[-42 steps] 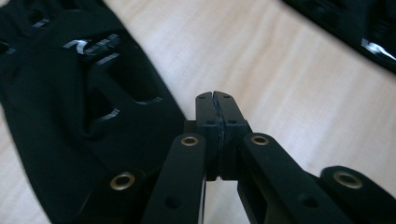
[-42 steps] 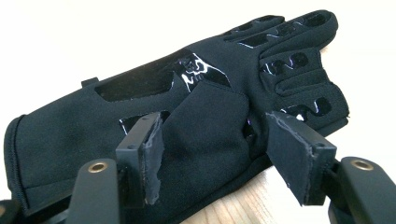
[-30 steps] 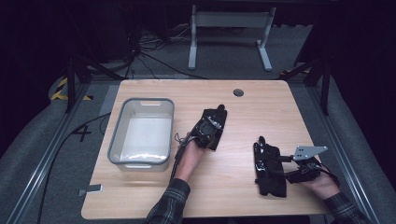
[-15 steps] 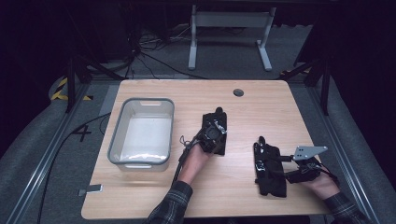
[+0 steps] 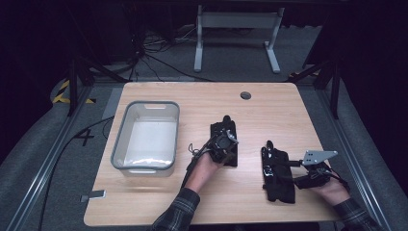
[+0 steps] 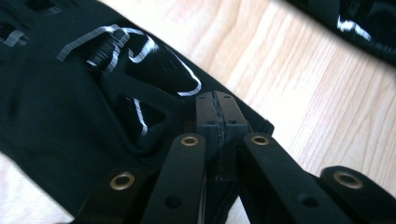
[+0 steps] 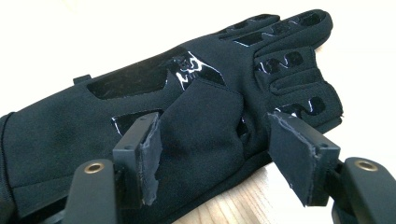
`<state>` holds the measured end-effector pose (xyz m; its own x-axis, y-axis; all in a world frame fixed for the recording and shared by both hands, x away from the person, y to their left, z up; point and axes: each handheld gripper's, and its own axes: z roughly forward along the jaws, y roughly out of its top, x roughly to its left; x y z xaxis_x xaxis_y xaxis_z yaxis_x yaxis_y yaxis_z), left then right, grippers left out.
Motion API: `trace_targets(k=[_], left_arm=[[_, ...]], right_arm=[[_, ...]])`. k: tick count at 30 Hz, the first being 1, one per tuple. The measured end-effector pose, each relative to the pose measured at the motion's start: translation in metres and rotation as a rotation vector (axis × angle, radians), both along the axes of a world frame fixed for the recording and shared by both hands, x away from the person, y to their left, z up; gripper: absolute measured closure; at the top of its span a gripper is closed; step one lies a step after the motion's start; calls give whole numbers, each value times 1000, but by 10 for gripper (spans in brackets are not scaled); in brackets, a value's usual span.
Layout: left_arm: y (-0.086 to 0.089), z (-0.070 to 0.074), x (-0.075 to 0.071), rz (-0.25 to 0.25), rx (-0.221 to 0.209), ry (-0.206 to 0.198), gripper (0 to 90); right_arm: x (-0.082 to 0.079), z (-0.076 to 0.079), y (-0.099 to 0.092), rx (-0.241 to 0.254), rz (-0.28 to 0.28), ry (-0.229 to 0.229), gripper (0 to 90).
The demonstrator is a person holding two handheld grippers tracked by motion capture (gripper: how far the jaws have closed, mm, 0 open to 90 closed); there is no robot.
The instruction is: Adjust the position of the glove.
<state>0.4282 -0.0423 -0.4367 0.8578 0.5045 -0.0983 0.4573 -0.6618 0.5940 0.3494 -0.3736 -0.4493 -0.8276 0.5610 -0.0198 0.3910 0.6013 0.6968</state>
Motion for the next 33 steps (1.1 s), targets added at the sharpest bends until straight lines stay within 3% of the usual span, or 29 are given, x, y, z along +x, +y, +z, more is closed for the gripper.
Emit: trace_targets(k=[3, 8, 18, 23, 28, 33], left_arm=[[3, 8, 12, 31, -23, -16, 898], [2, 10, 25, 59, -35, -24, 898], [-4, 1, 57, 99, 8, -55, 898], [-8, -11, 61, 85, 15, -35, 898], [-10, -10, 60, 78, 34, -48, 899], [-10, -11, 57, 71, 26, -34, 900]], right_arm=[[1, -1, 0, -1, 2, 1, 358], [1, -1, 0, 0, 2, 2, 357], [1, -1, 0, 0, 3, 6, 357], [1, -1, 0, -1, 4, 6, 357], [1, -1, 0, -1, 3, 7, 357], [1, -1, 0, -3, 3, 3, 357]])
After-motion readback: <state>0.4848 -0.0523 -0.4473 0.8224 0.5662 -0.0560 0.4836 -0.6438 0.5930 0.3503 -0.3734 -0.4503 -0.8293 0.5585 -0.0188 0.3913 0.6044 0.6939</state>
